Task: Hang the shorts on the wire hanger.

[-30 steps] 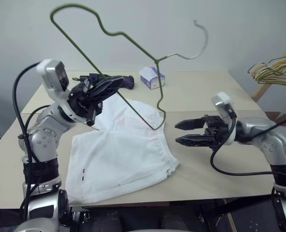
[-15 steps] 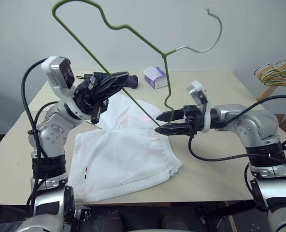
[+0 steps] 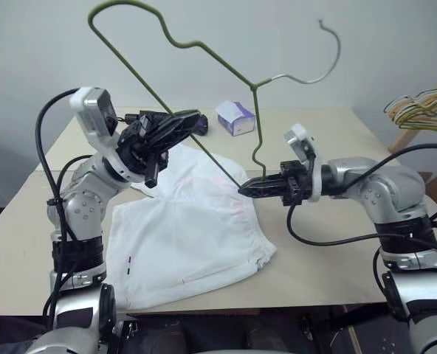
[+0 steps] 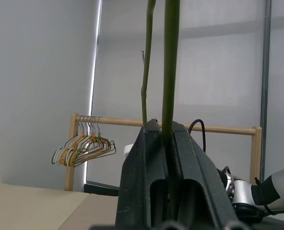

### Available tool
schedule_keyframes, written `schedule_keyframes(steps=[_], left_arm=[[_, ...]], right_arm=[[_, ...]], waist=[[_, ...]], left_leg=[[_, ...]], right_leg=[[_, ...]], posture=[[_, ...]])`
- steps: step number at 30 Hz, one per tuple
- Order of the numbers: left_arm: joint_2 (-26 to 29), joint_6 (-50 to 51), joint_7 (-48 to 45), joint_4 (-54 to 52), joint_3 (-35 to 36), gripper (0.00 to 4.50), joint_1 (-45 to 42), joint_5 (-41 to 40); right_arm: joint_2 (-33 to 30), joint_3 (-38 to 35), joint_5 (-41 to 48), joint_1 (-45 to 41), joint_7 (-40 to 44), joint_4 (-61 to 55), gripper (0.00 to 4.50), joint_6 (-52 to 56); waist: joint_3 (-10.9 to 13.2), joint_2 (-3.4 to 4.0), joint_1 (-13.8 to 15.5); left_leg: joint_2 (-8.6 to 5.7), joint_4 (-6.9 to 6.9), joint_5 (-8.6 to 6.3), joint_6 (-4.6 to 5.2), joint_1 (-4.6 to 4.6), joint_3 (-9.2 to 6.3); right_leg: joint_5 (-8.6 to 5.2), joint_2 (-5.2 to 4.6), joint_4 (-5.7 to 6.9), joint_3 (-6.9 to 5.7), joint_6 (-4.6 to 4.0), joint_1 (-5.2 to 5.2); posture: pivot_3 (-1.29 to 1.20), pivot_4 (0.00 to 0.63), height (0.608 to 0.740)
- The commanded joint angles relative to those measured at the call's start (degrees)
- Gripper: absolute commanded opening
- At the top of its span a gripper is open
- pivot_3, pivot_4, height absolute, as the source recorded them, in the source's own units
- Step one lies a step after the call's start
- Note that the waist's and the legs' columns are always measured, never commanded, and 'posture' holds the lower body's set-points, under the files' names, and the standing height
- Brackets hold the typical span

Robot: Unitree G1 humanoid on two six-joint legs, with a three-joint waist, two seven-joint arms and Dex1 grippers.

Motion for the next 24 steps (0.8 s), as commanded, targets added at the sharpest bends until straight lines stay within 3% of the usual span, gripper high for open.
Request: schedule_keyframes(steps=[1, 7, 11, 18, 21, 24], left_arm=[[-0.02, -0.14, -0.96, -0.40, -0.62, 0.00, -0.41, -0.32], [-0.87, -0.90, 0.77, 0.88, -1.53, 0.00, 0.49, 1.79], [-0.64, -0.23, 1.59, 1.38, -2.33, 1.01, 0.81, 3.01], [0.63, -0.09, 4.77, 2.45, -3.78, 3.37, 1.90, 7.79], [3.77, -1.51, 5.49, 2.55, -4.56, 4.37, 4.64, 12.79], [7.53, -3.36, 5.00, 0.71, -5.79, 4.47, 8.07, 17.64]], right_arm=[[0.97, -1.68, -0.85, -1.70, -0.66, -0.10, 0.00, -1.87], [1.67, -3.11, -0.25, -1.30, -0.58, -0.41, 0.00, -1.86], [2.81, -5.60, 1.88, -1.16, -1.86, -0.65, 0.00, -0.91], [4.72, -11.31, 6.24, 0.22, -7.28, -2.36, 0.00, 2.11], [2.34, -16.01, 8.80, 2.03, -12.11, -2.01, 0.00, 8.03], [-3.84, -19.28, 11.99, 7.25, -11.48, -3.42, 0.00, 15.00]], waist=[[0.00, 0.00, -0.11], [0.00, 0.00, 0.04], [0.00, 0.00, 0.01], [0.00, 0.00, 0.00], [0.00, 0.01, -0.15], [0.01, 0.02, 0.08]], left_leg=[[0.01, 0.00, 0.00, 0.00, 0.00, 0.00], [0.00, 0.00, 0.00, 0.00, -0.01, 0.00], [0.00, 0.00, 0.00, 0.00, 0.00, 0.00], [0.01, 0.00, 0.00, 0.00, -0.02, 0.00], [0.00, 0.00, 0.00, 0.00, -0.01, 0.01], [0.01, 0.00, 0.00, 0.00, -0.05, 0.03]], right_leg=[[0.00, 0.02, 0.00, 0.00, 0.00, -0.01], [0.00, 0.00, 0.00, -0.01, 0.01, 0.00], [0.00, 0.00, 0.01, 0.00, 0.00, 0.01], [0.01, 0.00, 0.00, -0.01, 0.00, -0.01], [0.01, -0.02, 0.01, 0.01, 0.00, -0.01], [0.01, -0.02, -0.01, 0.00, -0.01, -0.05]], posture=[[-0.02, 0.000, 0.740], [-0.03, 0.000, 0.740], [-0.02, 0.000, 0.740], [-0.04, 0.000, 0.740], [-0.04, 0.000, 0.740], [-0.04, 0.000, 0.740]])
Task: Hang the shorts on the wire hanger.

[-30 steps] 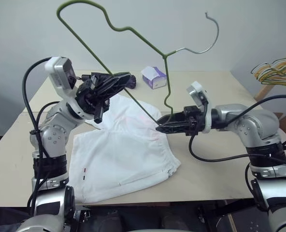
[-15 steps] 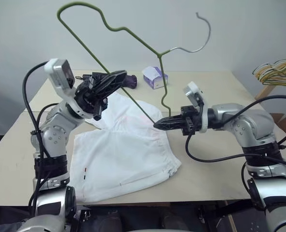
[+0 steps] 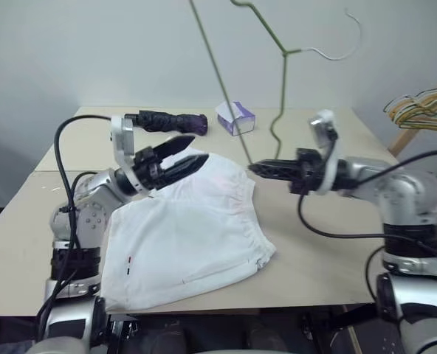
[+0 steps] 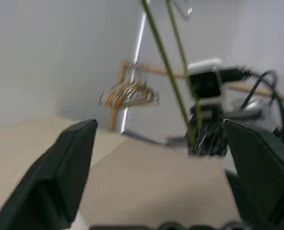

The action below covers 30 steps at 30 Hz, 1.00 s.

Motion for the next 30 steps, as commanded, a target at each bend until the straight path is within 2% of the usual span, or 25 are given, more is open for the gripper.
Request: schedule_keyframes(steps=[1, 7, 10, 13, 18, 24, 30], left_arm=[[4.37, -3.55, -0.10, -2.93, -1.75, 4.47, 2.83, 6.50], [11.70, -6.67, -3.57, -6.27, -7.70, 4.47, 8.31, 15.09], [12.78, -7.61, -4.53, -7.65, -9.32, 4.47, 9.40, 16.89], [12.99, -8.25, -5.23, -8.17, -10.14, 4.47, 9.82, 17.83], [12.86, -8.03, -5.39, -9.00, -10.62, 4.47, 10.58, 18.44], [11.98, -8.64, -4.76, -8.51, -11.62, 4.47, 9.69, 19.88], [11.29, -8.61, -3.79, -9.23, -11.53, 4.47, 10.36, 20.67]], right_arm=[[-7.60, -6.10, 5.53, 5.65, 1.30, -2.59, 0.00, 8.98], [-18.37, -7.69, 8.23, 19.50, 3.96, -4.11, 0.00, 17.12], [-23.64, -4.61, 7.52, 27.06, 9.24, -2.57, 0.00, 17.66], [-28.32, 0.81, 5.33, 30.95, 14.97, 1.48, 0.00, 16.95], [-30.69, 7.51, -1.00, 30.55, 19.15, 9.19, 0.00, 12.43], [-28.64, 13.75, -7.37, 25.96, 22.61, 14.40, 0.00, 7.22], [-26.83, 16.80, -10.52, 23.62, 25.32, 16.20, 0.00, 4.69]], waist=[[0.00, 0.00, 0.45], [0.01, 0.03, 0.45], [0.02, 0.02, 0.42], [0.02, 0.03, 0.23], [0.02, 0.04, -0.02], [0.03, 0.05, 0.14], [0.03, 0.05, 0.49]], left_leg=[[-0.01, 0.00, 0.00, 0.00, -0.06, 0.00], [-0.02, 0.00, 0.00, 0.01, -0.10, -0.01], [-0.02, 0.00, -0.01, 0.01, -0.08, -0.02], [-0.03, 0.00, 0.00, 0.02, -0.04, -0.01], [-0.02, 0.00, 0.00, 0.02, 0.10, 0.00], [-0.03, 0.00, 0.00, 0.02, 0.09, 0.00], [-0.03, 0.00, 0.00, 0.02, 0.06, -0.01]], right_leg=[[0.00, -0.03, 0.00, -0.03, 0.00, -0.03], [0.00, -0.07, -0.05, -0.07, -0.03, -0.05], [-0.01, -0.08, -0.06, -0.06, -0.03, -0.03], [-0.01, -0.08, -0.07, -0.02, -0.02, -0.01], [-0.01, -0.04, -0.07, 0.06, -0.01, 0.04], [-0.02, -0.04, -0.07, 0.06, 0.01, 0.04], [-0.02, -0.03, -0.07, 0.05, 0.01, 0.03]], posture=[[-0.03, 0.000, 0.740], [-0.03, 0.000, 0.740], [-0.03, 0.000, 0.740], [-0.02, 0.000, 0.740], [-0.02, 0.000, 0.740], [-0.01, 0.000, 0.740], [0.01, 0.000, 0.740]])
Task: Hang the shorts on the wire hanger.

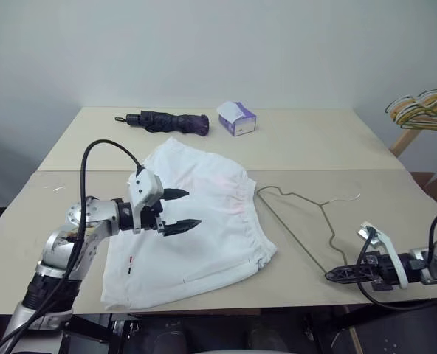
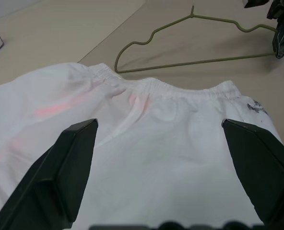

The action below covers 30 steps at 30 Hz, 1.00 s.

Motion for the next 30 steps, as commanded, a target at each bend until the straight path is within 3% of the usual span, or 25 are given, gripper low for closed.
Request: schedule_keyframes(steps=[1, 7, 18, 22, 30], left_arm=[[0.20, -0.71, 0.66, -2.07, 0.25, 4.47, -0.19, 0.57], [0.33, -0.76, 1.24, -2.96, 0.37, 4.47, 1.24, 0.82], [-0.02, -0.80, 1.78, -3.84, 0.00, 4.47, 0.99, 0.91], [-0.22, -0.67, 1.90, -4.03, -0.12, 4.47, 0.94, 0.95], [-1.54, -1.46, 2.07, -3.28, -1.41, 4.47, 0.26, 1.93]], right_arm=[[0.24, 0.16, -1.32, -1.15, 2.69, 0.12, 0.00, -2.46], [-0.35, -1.86, -1.93, 2.14, 6.38, -2.21, 0.00, -8.30], [-0.88, 1.17, -8.87, 2.19, 7.79, -7.91, 0.00, -16.89], [1.25, 3.88, -9.36, -5.00, 5.75, -3.89, 0.00, -7.89], [4.23, 11.00, -13.88, -15.53, 9.61, 4.71, 0.00, -7.04]], waist=[[0.00, 0.00, 0.13], [0.00, 0.00, 0.91], [0.00, 0.01, 1.46], [0.00, 0.03, 1.05], [0.01, 0.05, 1.57]], left_leg=[[-0.01, 0.00, 0.00, 0.00, 0.00, 0.00], [0.00, 0.00, 0.00, 0.00, 0.02, 0.01], [-0.01, 0.00, 0.00, 0.00, 0.04, 0.03], [0.01, 0.00, 0.00, 0.00, 0.09, 0.08], [-0.02, 0.00, 0.00, 0.00, 0.03, 0.09]], right_leg=[[0.00, 0.00, 0.00, 0.00, 0.00, 0.00], [0.00, 0.01, 0.00, -0.01, 0.01, 0.01], [0.00, 0.00, 0.00, -0.01, 0.01, 0.02], [0.01, 0.00, 0.01, 0.03, -0.01, 0.02], [0.01, 0.00, 0.00, 0.02, -0.01, 0.01]], posture=[[0.01, 0.000, 0.740], [0.02, 0.000, 0.740], [0.02, 0.000, 0.740], [0.02, 0.000, 0.740], [0.02, 0.000, 0.740]])
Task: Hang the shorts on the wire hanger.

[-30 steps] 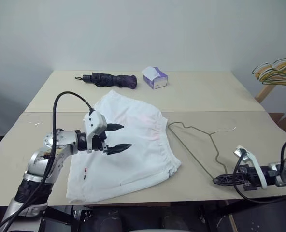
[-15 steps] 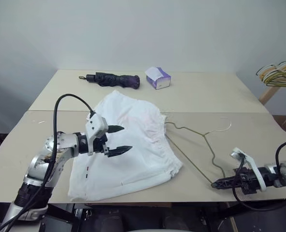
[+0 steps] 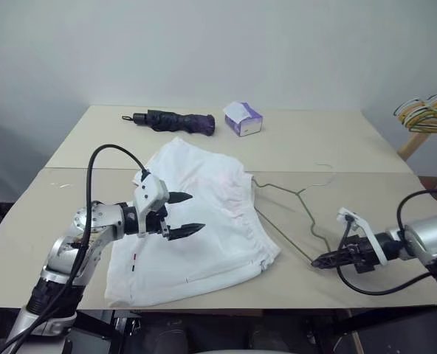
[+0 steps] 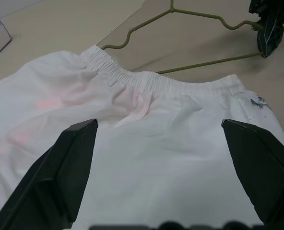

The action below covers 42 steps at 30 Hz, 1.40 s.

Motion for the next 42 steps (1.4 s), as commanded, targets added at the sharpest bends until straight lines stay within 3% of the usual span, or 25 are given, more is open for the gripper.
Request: schedule_keyframes(steps=[1, 6, 13, 24, 34, 37, 42], left_arm=[[-0.51, -1.50, 0.37, -0.68, -0.18, 4.47, -1.39, 0.58], [-1.51, -1.80, 0.91, -0.61, -0.10, 4.47, -1.24, 1.24], [-2.61, -1.60, 2.34, -1.36, -0.44, 4.47, -0.41, 1.96], [-2.19, -2.09, 1.54, -0.69, -0.38, 4.47, -0.59, 2.07], [-2.89, -4.14, 0.70, 2.14, -2.02, 4.47, -2.86, 3.67], [-2.89, -4.51, 0.83, 2.34, -1.61, 4.47, -2.58, 3.80], [-2.13, -4.97, 0.46, 1.88, -0.41, 4.47, -1.90, 3.35]], right_arm=[[-0.60, 2.68, -1.75, -3.77, 3.85, 1.43, 0.00, 0.43], [0.91, 6.73, -4.06, -9.48, 6.53, 5.77, 0.00, 1.32], [7.64, 7.54, -7.07, -19.13, 6.54, 17.56, 0.00, 0.92], [7.34, 13.35, -7.70, -20.25, 8.54, 17.86, 0.00, -5.32], [17.04, 9.70, -17.78, -32.15, 5.37, 38.63, 0.00, -13.90], [16.48, 6.26, -17.53, -31.13, 5.82, 36.26, 0.00, -17.55], [14.61, -1.12, -18.00, -22.29, -2.67, 19.40, 0.00, -28.80]], waist=[[0.01, 0.02, 0.06], [0.01, 0.03, -0.06], [0.00, 0.05, -0.13], [-0.01, 0.06, 0.51], [-0.03, 0.12, -0.58], [-0.02, 0.14, -0.18], [-0.01, 0.15, -0.10]], left_leg=[[0.00, 0.00, 0.00, 0.00, -0.02, 0.00], [0.00, 0.01, 0.00, 0.00, 0.00, 0.00], [0.02, 0.02, 0.00, 0.00, 0.01, 0.01], [0.00, 0.05, 0.00, 0.00, -0.10, 0.01], [0.01, 0.08, 0.00, -0.01, -0.13, 0.03], [0.00, 0.09, 0.00, -0.01, -0.27, 0.03], [0.02, 0.12, 0.00, -0.01, -0.27, 0.01]], right_leg=[[0.00, 0.00, 0.00, 0.00, 0.00, -0.02], [0.00, 0.00, 0.03, 0.00, 0.00, -0.01], [0.01, 0.02, 0.08, 0.01, -0.01, -0.03], [0.01, 0.01, 0.09, -0.03, 0.00, -0.10], [0.03, 0.02, 0.14, -0.02, -0.01, -0.12], [0.03, 0.00, 0.14, -0.04, 0.00, -0.23], [0.03, 0.01, 0.17, -0.07, 0.01, -0.22]], posture=[[0.02, 0.000, 0.740], [0.03, 0.000, 0.740], [0.04, 0.000, 0.740], [0.03, 0.000, 0.740], [0.01, 0.000, 0.740], [0.02, 0.000, 0.740], [0.01, 0.000, 0.740]])
